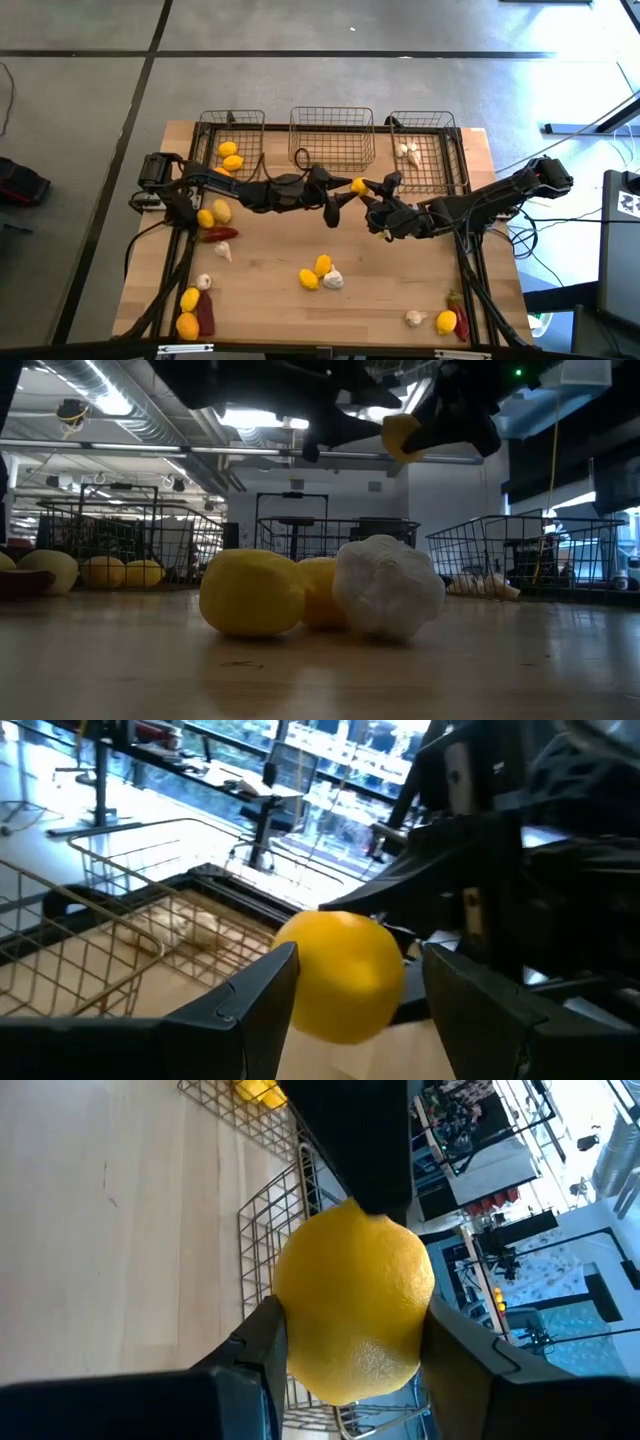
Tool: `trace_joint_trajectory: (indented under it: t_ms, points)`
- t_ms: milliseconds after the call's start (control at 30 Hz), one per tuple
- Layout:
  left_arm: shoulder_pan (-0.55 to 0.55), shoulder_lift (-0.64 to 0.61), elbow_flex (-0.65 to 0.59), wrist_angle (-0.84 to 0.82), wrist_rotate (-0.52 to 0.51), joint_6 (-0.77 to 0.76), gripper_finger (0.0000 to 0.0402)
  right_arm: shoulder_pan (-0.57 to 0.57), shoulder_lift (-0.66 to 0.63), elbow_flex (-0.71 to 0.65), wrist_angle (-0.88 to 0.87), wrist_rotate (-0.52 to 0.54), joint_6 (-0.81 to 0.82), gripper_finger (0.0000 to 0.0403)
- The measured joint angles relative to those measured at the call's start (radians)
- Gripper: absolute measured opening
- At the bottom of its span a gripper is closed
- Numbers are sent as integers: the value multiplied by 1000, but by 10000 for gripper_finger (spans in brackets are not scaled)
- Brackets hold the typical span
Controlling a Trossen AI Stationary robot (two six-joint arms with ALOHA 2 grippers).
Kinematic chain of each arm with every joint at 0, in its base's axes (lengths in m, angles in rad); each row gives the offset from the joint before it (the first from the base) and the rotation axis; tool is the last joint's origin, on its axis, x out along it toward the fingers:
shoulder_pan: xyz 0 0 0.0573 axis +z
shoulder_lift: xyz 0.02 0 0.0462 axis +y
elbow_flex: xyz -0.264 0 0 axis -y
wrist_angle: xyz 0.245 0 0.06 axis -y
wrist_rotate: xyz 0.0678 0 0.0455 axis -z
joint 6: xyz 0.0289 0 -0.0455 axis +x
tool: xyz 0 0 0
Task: Sort produce into baskets
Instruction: Put the yellow lemon into the left gold wire basket
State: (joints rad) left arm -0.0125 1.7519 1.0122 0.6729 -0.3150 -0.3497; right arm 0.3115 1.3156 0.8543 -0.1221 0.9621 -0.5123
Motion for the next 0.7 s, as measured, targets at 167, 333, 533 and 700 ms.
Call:
trace_joint_trajectory:
  t_ms: [167, 333, 533, 700]
  points:
    - [1, 36, 52, -52, -41, 10, 212, 0, 1, -2, 0, 4, -17, 156]
    - [1, 34, 59, -75, -47, 36, 212, 2, 2, -2, 1, 24, -20, 156]
    - [0, 32, 61, -124, -43, 9, 212, 2, 2, -2, -9, 7, -19, 156]
    - [-1, 32, 60, -132, -42, 18, 212, 2, 2, -2, -11, 1, -15, 156]
